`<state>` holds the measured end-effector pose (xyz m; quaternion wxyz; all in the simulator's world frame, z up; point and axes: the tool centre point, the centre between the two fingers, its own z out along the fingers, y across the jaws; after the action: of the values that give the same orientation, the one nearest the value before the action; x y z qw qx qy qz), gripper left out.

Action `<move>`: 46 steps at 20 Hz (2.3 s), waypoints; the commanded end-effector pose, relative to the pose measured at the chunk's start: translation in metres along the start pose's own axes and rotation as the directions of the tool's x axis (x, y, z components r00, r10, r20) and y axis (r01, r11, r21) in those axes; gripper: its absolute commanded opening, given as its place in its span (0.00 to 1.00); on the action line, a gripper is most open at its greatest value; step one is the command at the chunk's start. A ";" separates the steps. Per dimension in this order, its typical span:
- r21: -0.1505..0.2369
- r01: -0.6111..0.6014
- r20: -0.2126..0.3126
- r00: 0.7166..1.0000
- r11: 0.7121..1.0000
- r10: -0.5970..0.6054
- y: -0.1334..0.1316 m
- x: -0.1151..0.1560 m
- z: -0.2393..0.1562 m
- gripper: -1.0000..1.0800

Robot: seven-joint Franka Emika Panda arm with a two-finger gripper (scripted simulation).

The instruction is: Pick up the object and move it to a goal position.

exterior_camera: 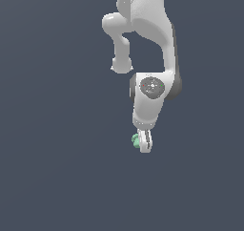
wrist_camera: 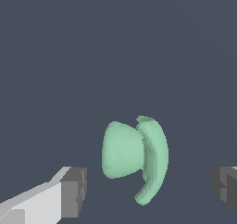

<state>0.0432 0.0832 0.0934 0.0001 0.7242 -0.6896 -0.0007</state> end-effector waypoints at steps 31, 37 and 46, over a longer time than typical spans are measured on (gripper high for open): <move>0.001 -0.023 -0.001 1.000 1.000 0.023 -0.001 0.000 0.051 0.00; 0.002 -0.023 -0.001 1.000 1.000 0.023 0.002 -0.002 0.050 0.00; 0.002 -0.023 -0.001 1.000 1.000 0.023 0.026 -0.017 0.048 0.00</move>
<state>0.0219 0.0950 0.0452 0.0000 0.7161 -0.6980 0.0001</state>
